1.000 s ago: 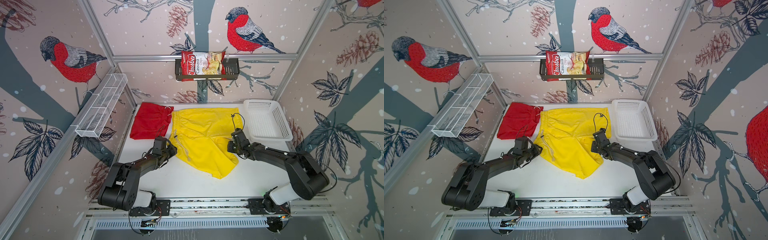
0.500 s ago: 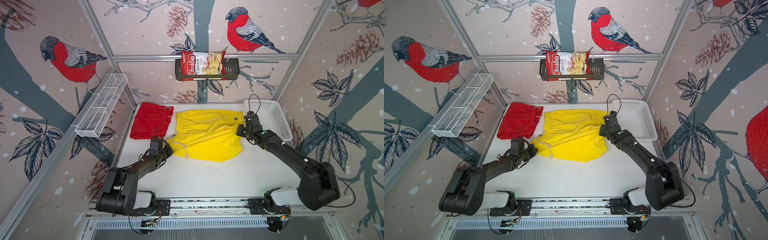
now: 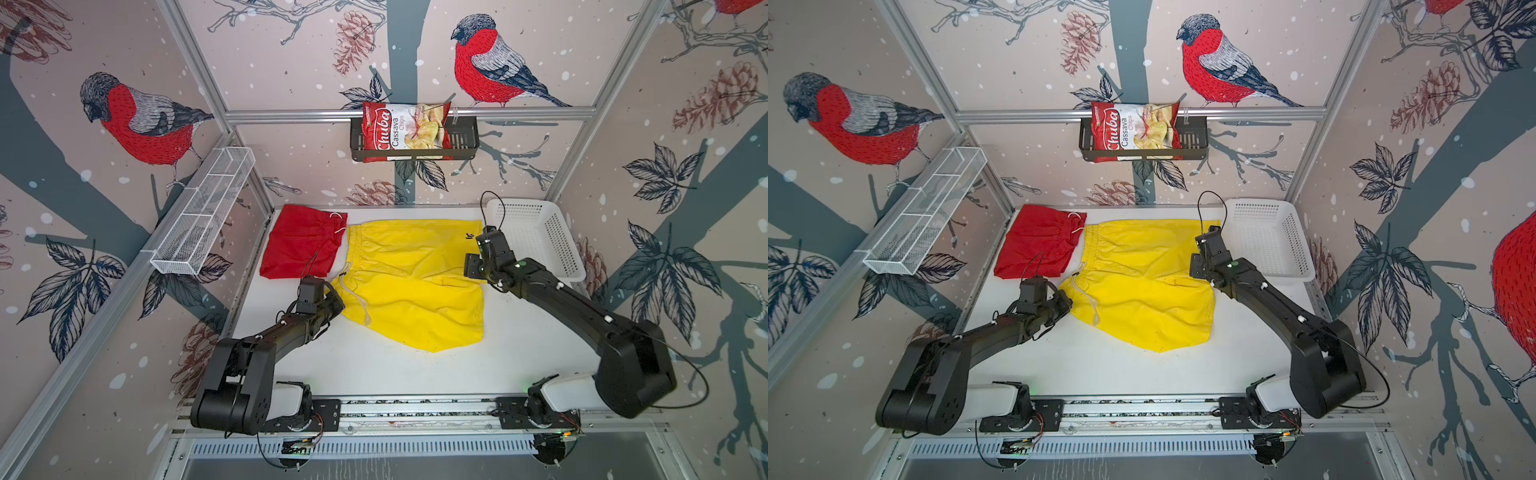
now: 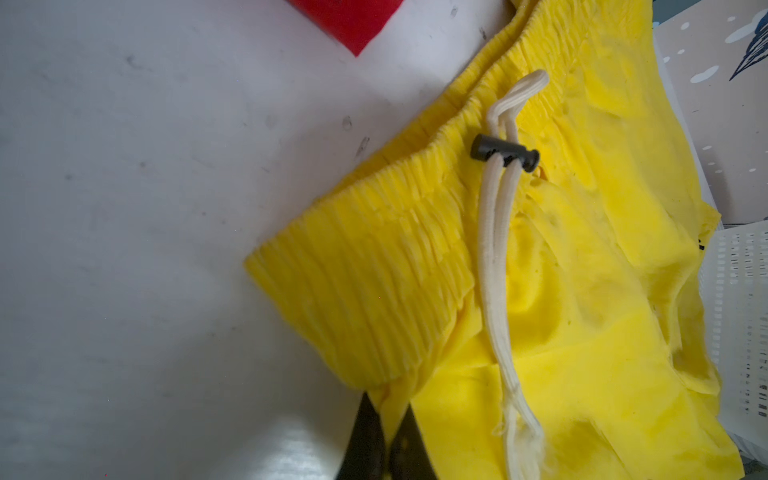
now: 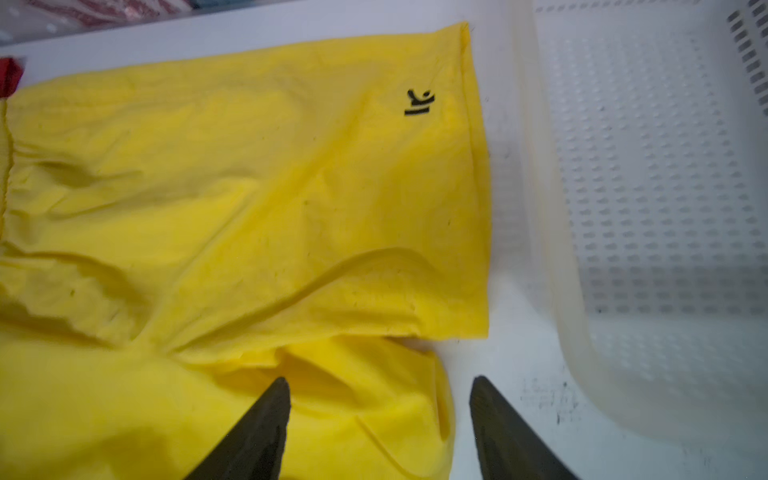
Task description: Fold and stack the shorts
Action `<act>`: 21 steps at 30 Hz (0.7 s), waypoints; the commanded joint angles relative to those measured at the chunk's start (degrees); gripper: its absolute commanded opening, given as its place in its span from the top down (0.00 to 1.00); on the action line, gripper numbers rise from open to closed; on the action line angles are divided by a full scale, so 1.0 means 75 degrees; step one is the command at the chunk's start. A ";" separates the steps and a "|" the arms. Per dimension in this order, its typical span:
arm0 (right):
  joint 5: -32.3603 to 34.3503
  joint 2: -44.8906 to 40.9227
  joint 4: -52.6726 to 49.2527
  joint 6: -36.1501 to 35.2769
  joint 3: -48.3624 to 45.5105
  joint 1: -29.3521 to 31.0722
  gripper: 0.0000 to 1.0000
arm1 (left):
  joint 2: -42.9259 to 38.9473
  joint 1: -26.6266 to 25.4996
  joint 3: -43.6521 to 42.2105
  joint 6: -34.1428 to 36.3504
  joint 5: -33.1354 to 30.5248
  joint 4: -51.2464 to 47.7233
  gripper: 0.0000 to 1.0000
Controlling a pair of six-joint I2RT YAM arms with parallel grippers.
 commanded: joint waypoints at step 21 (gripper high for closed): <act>-0.2474 -0.3857 0.1070 0.3669 -0.4899 0.1227 0.46 | 0.0085 -0.0291 -0.0081 -0.0120 0.0181 0.0240 1.00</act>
